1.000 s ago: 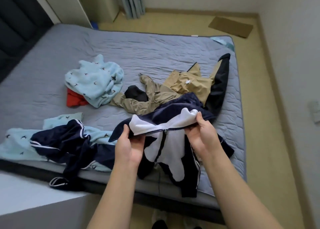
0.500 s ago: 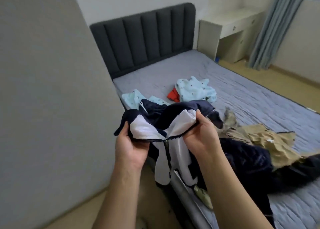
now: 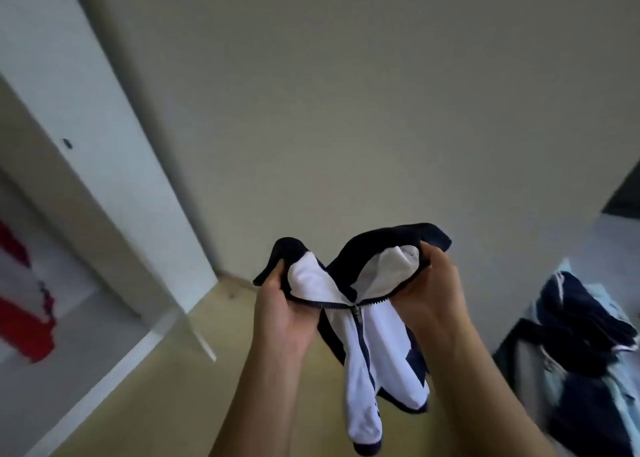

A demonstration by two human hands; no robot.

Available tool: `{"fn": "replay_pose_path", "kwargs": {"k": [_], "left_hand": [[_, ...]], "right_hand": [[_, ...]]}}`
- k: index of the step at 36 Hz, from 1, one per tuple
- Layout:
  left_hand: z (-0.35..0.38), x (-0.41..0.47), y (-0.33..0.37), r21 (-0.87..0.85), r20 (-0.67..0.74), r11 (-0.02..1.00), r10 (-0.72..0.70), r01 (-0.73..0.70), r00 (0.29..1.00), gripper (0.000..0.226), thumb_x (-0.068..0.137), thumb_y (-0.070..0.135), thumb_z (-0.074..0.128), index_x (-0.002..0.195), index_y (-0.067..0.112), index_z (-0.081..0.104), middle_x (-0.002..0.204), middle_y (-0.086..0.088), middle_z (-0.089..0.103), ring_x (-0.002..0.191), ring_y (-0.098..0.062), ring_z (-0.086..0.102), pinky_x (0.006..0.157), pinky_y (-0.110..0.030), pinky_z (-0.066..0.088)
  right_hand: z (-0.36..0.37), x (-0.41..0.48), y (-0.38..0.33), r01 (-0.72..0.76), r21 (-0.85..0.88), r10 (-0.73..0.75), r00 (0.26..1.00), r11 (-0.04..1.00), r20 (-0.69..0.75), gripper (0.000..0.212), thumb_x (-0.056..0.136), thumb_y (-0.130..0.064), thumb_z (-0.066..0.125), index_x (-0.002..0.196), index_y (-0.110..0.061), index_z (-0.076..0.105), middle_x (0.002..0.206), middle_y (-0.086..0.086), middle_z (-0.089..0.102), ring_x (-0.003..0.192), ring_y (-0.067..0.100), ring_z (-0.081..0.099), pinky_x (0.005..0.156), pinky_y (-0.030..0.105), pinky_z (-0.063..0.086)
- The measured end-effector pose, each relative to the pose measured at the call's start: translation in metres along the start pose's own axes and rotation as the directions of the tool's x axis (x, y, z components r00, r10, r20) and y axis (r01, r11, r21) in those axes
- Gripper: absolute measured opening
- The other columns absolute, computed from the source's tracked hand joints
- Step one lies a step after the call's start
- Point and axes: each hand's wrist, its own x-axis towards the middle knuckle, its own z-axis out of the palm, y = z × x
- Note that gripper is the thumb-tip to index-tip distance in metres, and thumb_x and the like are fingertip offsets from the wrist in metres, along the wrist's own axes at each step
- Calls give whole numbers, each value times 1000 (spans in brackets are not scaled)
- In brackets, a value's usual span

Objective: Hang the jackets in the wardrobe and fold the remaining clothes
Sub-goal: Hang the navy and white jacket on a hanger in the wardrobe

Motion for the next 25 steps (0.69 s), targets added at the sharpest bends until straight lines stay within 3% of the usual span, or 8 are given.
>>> {"fn": "replay_pose_path", "kwargs": {"k": [3, 5, 8, 14, 18, 23, 25], "left_hand": [[-49, -17, 65, -49, -61, 994, 91, -94, 994, 20, 98, 24, 44, 97, 9, 57, 85, -6, 58, 83, -19, 57, 87, -33, 42], [-80, -30, 107, -68, -90, 987, 137, -144, 986, 19, 97, 23, 43, 93, 11, 57, 80, -4, 58, 78, -16, 58, 84, -30, 43], [-129, -49, 169, -55, -156, 976, 202, -213, 967, 24, 97, 23, 42, 81, 12, 56, 71, -1, 57, 65, -12, 57, 66, -27, 45], [-214, -86, 268, -95, -267, 910, 367, -403, 891, 35, 97, 18, 40, 76, 10, 66, 74, -5, 61, 70, -15, 60, 75, -27, 44], [-255, -102, 315, -133, -284, 842, 474, -524, 834, 53, 96, 15, 36, 59, 13, 74, 67, -3, 66, 60, -14, 66, 63, -23, 54], [-299, -107, 363, -203, -382, 755, 525, -624, 760, 19, 87, 10, 44, 90, 8, 63, 85, -8, 61, 76, -20, 62, 76, -31, 54], [-312, -107, 382, -212, -446, 728, 522, -652, 727, 27, 72, 8, 48, 97, 7, 60, 90, -10, 62, 84, -23, 60, 82, -34, 52]], "right_hand": [[41, 1, 70, -112, -27, 114, 990, 993, 85, 42, 96, -24, 38, 74, -7, 69, 70, 7, 70, 63, 20, 70, 56, 29, 55], [67, 1, 117, -150, -33, 153, 983, 988, 105, 48, 96, -23, 37, 64, -7, 69, 67, 6, 67, 60, 19, 69, 59, 29, 54], [104, 3, 187, -206, -56, 210, 973, 977, 92, 35, 95, -25, 39, 71, -11, 60, 67, 2, 63, 68, 17, 62, 71, 32, 46], [172, 0, 310, -357, -146, 374, 920, 923, 114, 27, 97, -21, 38, 91, -7, 60, 82, 7, 63, 82, 20, 60, 72, 33, 48], [206, -4, 373, -411, -230, 446, 886, 882, 128, 29, 98, -21, 38, 102, -3, 60, 92, 13, 65, 87, 25, 62, 72, 36, 48], [242, 12, 443, -474, -332, 531, 841, 815, 104, 31, 97, -23, 42, 112, -2, 60, 106, 15, 63, 96, 28, 60, 82, 37, 48], [256, 22, 472, -519, -350, 578, 812, 780, 85, 35, 97, -23, 42, 121, -3, 56, 117, 15, 60, 102, 29, 58, 85, 37, 47]]}}
